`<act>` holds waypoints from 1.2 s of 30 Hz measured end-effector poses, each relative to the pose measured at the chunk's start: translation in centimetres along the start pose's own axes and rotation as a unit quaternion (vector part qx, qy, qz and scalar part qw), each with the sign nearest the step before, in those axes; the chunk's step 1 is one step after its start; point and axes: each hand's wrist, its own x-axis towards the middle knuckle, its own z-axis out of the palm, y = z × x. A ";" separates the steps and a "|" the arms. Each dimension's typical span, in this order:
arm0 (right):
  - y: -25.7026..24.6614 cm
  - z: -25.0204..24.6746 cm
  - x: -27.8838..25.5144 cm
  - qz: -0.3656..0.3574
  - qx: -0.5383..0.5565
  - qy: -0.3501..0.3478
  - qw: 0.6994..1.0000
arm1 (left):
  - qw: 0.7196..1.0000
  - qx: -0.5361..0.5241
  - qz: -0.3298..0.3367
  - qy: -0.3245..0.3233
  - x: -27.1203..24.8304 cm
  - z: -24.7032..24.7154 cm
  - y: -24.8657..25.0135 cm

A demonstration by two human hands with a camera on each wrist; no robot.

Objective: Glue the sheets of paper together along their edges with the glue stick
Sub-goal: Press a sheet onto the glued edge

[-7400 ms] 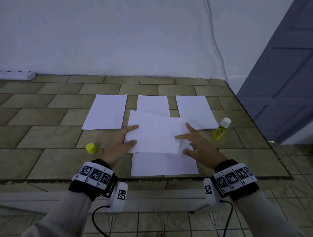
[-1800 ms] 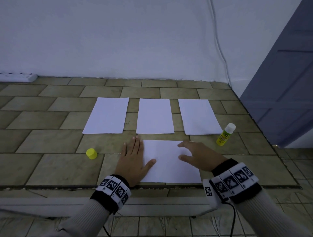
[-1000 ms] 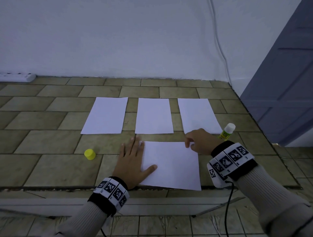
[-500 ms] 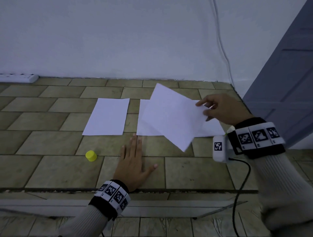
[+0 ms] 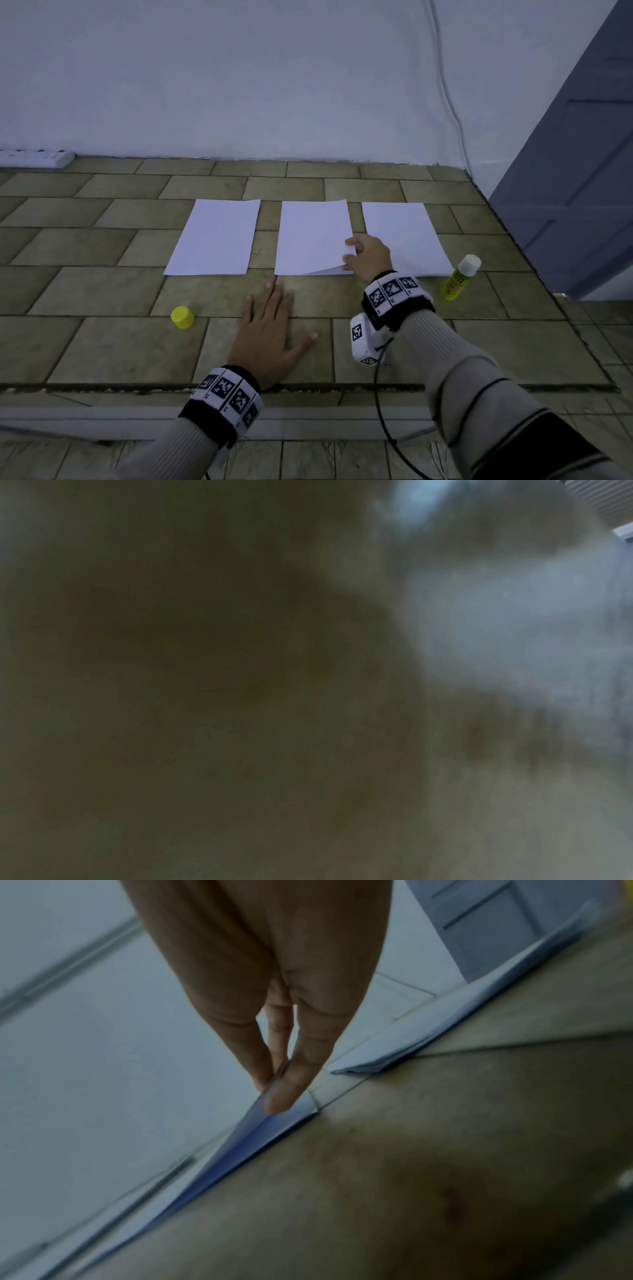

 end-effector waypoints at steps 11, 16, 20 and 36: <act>-0.8 0.9 0.2 -0.040 -0.241 -0.046 0.969 | 1.000 -0.013 0.006 0.016 0.1 0.1 -0.1; -1.2 1.1 0.1 -0.019 -0.290 -0.054 0.955 | 1.000 -0.008 0.006 0.006 0.0 0.0 0.0; -1.1 1.2 0.1 -0.007 -0.302 -0.060 0.951 | 1.000 -0.010 0.009 0.008 0.0 0.1 -0.1; -2.5 -6.9 -5.7 -0.244 -0.084 0.267 0.929 | 0.944 -0.310 -0.056 0.098 1.5 -10.1 -1.8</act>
